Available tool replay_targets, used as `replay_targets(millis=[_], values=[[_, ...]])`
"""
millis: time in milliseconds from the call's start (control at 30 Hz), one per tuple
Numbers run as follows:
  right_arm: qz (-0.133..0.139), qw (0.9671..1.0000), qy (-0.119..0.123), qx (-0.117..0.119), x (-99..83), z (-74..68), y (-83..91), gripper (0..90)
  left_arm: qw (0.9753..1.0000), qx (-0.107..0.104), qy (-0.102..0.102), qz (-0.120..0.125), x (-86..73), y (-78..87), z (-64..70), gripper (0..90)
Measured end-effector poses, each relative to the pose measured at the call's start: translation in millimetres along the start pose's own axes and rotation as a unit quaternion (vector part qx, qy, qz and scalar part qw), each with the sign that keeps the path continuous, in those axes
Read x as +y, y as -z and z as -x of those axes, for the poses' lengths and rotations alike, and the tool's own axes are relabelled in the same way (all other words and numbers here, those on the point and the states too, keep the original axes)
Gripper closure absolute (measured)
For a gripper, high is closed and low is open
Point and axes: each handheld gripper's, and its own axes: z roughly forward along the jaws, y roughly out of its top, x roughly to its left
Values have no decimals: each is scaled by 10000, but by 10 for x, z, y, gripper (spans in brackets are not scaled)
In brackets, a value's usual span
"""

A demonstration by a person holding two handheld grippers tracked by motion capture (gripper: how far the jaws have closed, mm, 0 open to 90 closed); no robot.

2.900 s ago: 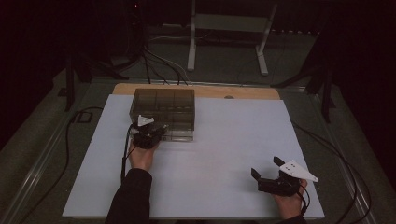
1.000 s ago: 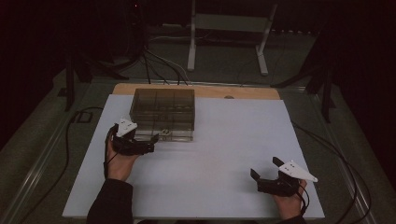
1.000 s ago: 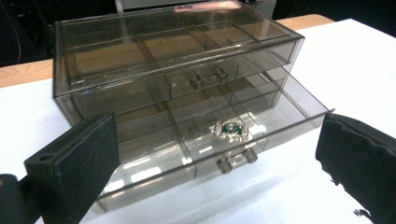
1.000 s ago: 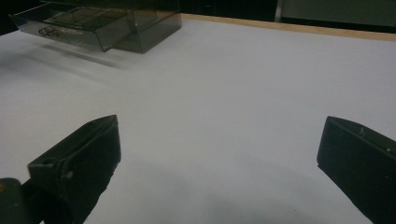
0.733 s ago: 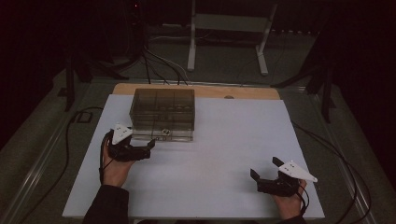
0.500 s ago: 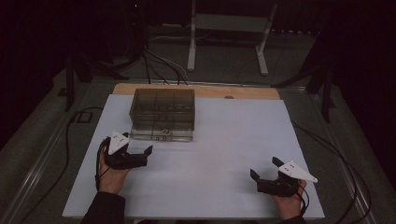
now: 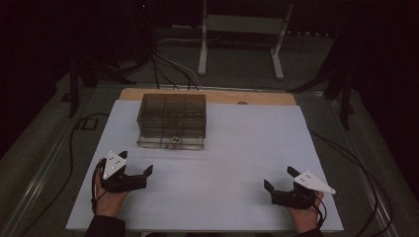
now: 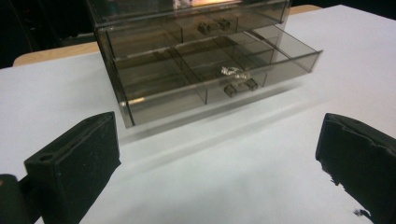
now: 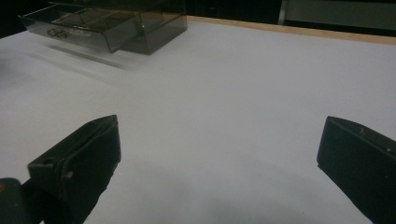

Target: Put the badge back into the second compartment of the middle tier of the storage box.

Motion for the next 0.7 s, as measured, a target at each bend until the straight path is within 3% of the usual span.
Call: replay_targets(millis=[233, 367, 500, 633, 700], values=[[18, 10000, -4, 30, 3, -1, -1, 0, 10000, 58, -50, 58, -93, 55, 7, 5], [23, 10000, 6, 45, 7, -7, -6, 0, 9997, 106, -32, 221, -141, 128, 13, 5], [33, 10000, 32, 77, 14, -13, -11, 0, 9991, 263, 61, 337, -156, 164, -2, 5], [39, 9999, 41, 89, 16, -14, -12, 0, 9990, 286, 63, 332, -162, 168, -7, 5], [21, 9999, 57, 107, 17, -13, -24, 0, 9987, 415, 44, 299, -176, 179, -25, 5]])
